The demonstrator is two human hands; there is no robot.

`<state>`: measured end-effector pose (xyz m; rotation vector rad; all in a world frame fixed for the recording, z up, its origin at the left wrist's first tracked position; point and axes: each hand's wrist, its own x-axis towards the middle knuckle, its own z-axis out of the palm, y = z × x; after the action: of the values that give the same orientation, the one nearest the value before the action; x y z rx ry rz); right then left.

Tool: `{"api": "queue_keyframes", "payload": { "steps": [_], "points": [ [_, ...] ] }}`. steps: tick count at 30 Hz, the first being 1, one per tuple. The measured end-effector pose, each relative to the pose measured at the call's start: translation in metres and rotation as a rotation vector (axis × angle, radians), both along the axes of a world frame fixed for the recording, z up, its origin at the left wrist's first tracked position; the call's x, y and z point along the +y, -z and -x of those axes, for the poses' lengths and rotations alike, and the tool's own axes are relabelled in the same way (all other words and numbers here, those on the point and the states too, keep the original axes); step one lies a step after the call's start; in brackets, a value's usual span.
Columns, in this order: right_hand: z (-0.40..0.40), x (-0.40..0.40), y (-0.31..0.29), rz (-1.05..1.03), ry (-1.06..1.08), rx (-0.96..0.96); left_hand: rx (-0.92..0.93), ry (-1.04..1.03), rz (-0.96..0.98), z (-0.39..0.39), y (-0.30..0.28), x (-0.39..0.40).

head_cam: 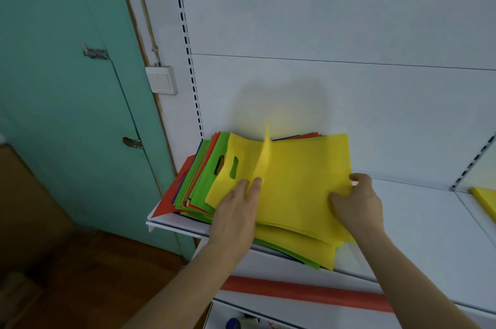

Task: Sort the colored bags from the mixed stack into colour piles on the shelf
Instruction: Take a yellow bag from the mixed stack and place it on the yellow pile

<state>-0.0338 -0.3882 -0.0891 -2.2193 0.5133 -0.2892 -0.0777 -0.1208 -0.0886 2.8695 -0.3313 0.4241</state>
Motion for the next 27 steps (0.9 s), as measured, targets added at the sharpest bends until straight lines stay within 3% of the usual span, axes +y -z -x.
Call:
{"api": "queue_keyframes", "payload": {
  "steps": [5, 10, 13, 17, 21, 23, 27],
  "points": [
    [-0.007, -0.003, -0.006, -0.148, 0.052, -0.021, -0.064, 0.102, 0.087, -0.003, 0.005, 0.009],
    [-0.003, -0.015, -0.009, 0.134, 0.016, -0.117, -0.132, 0.035, 0.113, -0.019, -0.005, 0.015],
    [0.001, -0.024, -0.011, 0.186, 0.095, -0.231, -0.141, -0.047, -0.041, -0.029, -0.010, 0.014],
    [0.010, -0.038, -0.013, 0.079, 0.100, -0.386, -0.060, -0.140, -0.044, -0.044, -0.007, 0.017],
    [0.021, -0.040, -0.028, -0.094, 0.115, -0.497, -0.030, -0.154, 0.106, -0.066, -0.019, 0.012],
    [0.026, -0.040, -0.035, -0.121, 0.122, -0.534, 0.032, -0.133, 0.309, -0.079, -0.029, 0.007],
    [0.036, -0.041, -0.044, -0.166, 0.116, -0.612, 0.323, -0.021, 1.112, -0.101, -0.056, 0.003]
  ]
}}
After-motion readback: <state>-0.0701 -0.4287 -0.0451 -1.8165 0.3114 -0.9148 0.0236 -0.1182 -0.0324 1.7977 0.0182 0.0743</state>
